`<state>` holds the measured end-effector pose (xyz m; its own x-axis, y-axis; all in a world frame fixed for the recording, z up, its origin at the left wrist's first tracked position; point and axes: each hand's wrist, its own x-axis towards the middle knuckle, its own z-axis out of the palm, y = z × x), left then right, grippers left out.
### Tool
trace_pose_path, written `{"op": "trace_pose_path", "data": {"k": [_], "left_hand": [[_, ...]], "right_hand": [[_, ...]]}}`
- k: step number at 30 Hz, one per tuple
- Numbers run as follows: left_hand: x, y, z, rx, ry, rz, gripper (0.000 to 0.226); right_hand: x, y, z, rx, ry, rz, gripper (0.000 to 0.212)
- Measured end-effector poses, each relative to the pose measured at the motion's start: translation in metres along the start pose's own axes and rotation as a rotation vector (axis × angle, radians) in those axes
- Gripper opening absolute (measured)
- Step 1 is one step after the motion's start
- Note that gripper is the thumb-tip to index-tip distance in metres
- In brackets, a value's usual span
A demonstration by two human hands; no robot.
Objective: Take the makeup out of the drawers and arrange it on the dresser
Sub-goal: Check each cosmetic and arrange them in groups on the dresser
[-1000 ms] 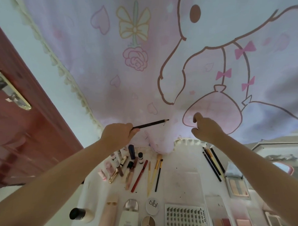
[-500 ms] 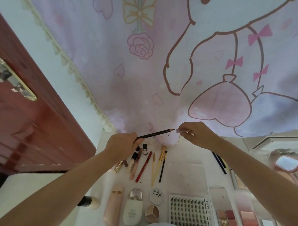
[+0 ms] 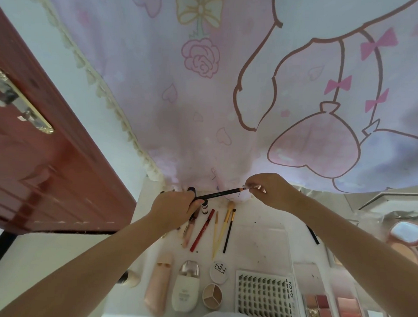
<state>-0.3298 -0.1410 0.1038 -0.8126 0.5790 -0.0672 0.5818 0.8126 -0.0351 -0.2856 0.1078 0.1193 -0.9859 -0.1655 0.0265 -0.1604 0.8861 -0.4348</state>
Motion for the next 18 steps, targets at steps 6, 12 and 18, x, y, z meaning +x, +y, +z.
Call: {"op": "trace_pose_path", "data": {"k": [6, 12, 18], "left_hand": [[-0.011, 0.027, 0.033, -0.129, -0.153, -0.021, 0.037], [-0.017, 0.062, 0.075, -0.386, -0.358, -0.126, 0.025], [-0.006, 0.083, 0.099, -0.415, -0.5, -0.161, 0.032]], "right_hand": [[0.014, 0.028, 0.031, -0.198, -0.176, -0.076, 0.029], [0.032, 0.054, 0.073, -0.238, -0.359, -0.046, 0.029], [0.046, 0.079, 0.1, -0.232, -0.478, -0.076, 0.03]]}}
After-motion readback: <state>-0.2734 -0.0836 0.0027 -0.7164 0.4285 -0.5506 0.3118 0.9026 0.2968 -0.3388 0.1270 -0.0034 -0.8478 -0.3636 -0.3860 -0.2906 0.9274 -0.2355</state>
